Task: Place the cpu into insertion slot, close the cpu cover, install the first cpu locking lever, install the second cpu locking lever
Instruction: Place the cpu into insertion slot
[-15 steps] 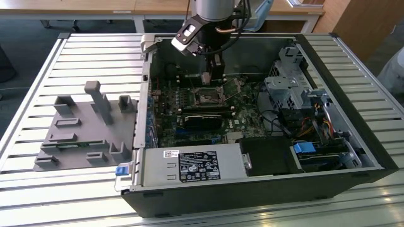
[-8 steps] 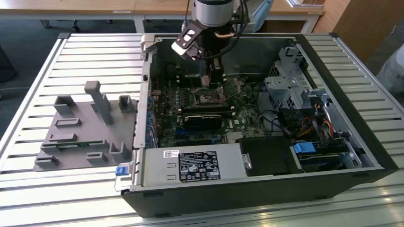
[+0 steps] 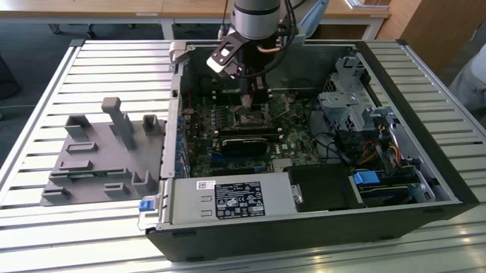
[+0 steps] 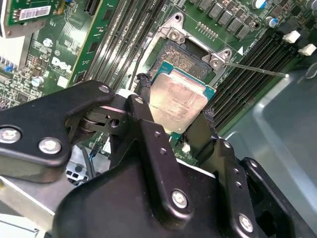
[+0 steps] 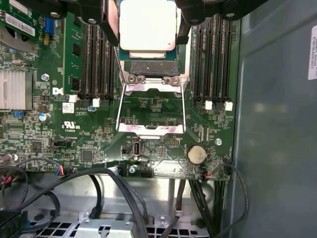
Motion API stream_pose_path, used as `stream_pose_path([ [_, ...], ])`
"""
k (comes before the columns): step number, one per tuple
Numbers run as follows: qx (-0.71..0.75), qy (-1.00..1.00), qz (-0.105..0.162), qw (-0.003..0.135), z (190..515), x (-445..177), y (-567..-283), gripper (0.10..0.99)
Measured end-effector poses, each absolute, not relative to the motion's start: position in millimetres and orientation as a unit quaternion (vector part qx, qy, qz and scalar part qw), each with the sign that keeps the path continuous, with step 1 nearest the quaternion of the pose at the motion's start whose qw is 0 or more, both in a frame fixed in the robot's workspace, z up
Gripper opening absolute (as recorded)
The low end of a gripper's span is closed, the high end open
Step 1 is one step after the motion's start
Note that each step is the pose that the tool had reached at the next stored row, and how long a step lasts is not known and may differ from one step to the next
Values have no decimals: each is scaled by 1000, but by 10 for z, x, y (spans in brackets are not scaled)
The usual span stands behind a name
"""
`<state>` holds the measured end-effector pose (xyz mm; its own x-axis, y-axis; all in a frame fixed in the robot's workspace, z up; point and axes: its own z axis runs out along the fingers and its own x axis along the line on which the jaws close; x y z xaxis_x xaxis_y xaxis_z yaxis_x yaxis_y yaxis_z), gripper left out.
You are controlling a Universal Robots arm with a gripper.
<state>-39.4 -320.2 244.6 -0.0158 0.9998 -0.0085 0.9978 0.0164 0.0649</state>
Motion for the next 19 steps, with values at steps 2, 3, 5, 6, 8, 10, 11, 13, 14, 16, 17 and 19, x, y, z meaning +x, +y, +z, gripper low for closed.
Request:
stream_pose_path([
  [2,701,712,20,26,2419,-394,-3197,541],
  [3,701,712,20,26,2407,-394,-3195,541],
  [5,701,712,20,26,2380,-394,-3190,541],
  [6,701,712,20,26,2367,-394,-3188,541],
  [8,701,712,20,26,2340,-394,-3184,541],
  [10,701,712,20,26,2313,-394,-3179,541],
  [11,701,712,20,26,2302,-394,-3177,541],
  [13,701,712,20,26,2280,-394,-3172,541],
  [14,701,712,20,26,2269,-394,-3169,541],
  [16,701,712,20,26,2247,-394,-3165,541],
  [17,701,712,20,26,2237,-394,-3163,541],
  [19,701,712,20,26,2217,-394,-3162,541],
])
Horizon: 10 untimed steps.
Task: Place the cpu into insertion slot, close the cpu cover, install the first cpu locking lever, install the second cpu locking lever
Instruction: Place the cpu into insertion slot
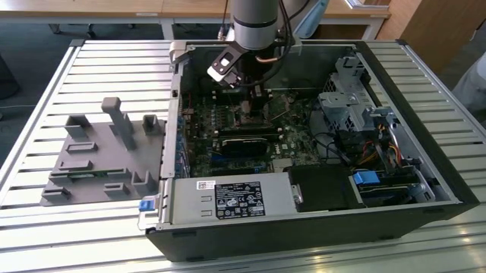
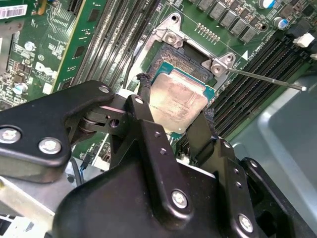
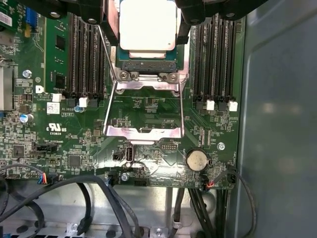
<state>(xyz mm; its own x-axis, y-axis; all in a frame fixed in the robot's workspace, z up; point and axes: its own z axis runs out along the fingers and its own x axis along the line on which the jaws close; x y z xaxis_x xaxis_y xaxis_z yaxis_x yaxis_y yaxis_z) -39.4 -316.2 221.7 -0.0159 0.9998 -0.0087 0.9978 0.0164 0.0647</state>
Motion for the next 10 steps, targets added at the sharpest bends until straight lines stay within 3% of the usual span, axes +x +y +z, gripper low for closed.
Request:
stream_pose_path([
  [10,706,707,20,26,2138,-423,-3161,541],
])
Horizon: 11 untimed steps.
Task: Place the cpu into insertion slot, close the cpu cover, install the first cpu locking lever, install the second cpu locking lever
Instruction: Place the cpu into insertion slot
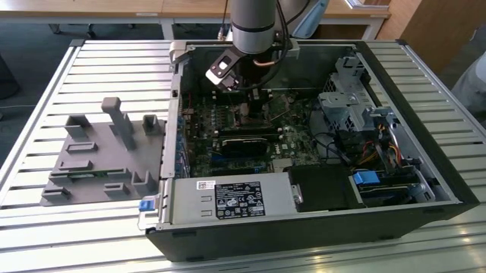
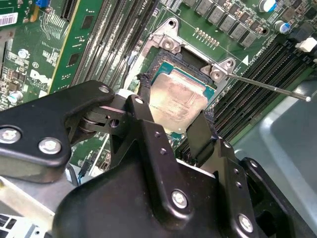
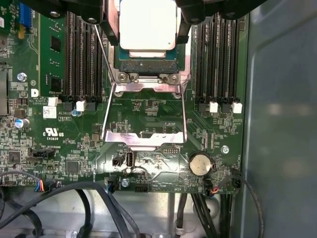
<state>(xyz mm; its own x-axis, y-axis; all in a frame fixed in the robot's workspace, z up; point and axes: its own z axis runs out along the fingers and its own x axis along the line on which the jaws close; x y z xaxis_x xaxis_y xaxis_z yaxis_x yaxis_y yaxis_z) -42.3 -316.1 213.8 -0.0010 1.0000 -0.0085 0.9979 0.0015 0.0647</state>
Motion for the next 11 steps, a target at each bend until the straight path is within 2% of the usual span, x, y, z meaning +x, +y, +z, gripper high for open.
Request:
stream_pose_path([
  [11,707,707,19,25,2069,-412,-3162,541],
])
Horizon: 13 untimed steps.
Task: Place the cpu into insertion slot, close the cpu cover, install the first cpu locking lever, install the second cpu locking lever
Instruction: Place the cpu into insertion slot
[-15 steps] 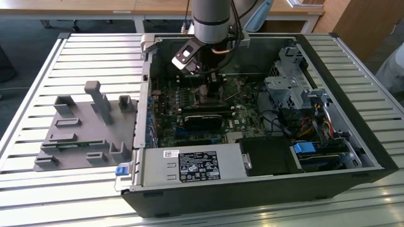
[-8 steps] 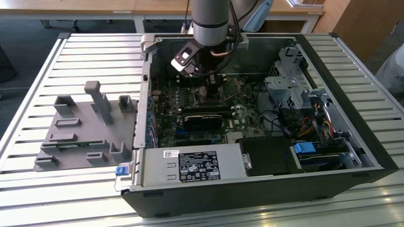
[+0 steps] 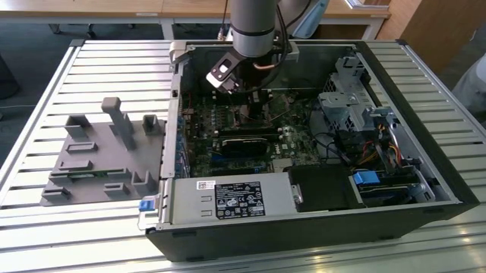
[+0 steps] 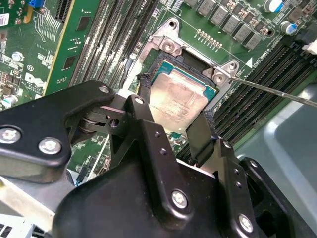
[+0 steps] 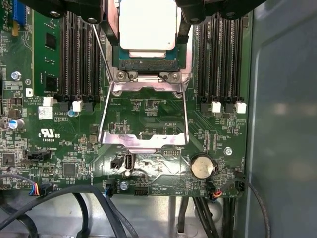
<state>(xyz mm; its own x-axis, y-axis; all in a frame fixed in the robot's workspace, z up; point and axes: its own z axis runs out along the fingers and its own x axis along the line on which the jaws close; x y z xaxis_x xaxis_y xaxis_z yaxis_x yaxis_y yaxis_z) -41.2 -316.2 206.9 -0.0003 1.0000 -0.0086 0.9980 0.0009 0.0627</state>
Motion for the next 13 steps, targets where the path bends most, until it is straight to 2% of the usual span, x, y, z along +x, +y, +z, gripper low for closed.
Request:
stream_pose_path([
  [13,707,707,17,26,1984,-398,-3162,541],
])
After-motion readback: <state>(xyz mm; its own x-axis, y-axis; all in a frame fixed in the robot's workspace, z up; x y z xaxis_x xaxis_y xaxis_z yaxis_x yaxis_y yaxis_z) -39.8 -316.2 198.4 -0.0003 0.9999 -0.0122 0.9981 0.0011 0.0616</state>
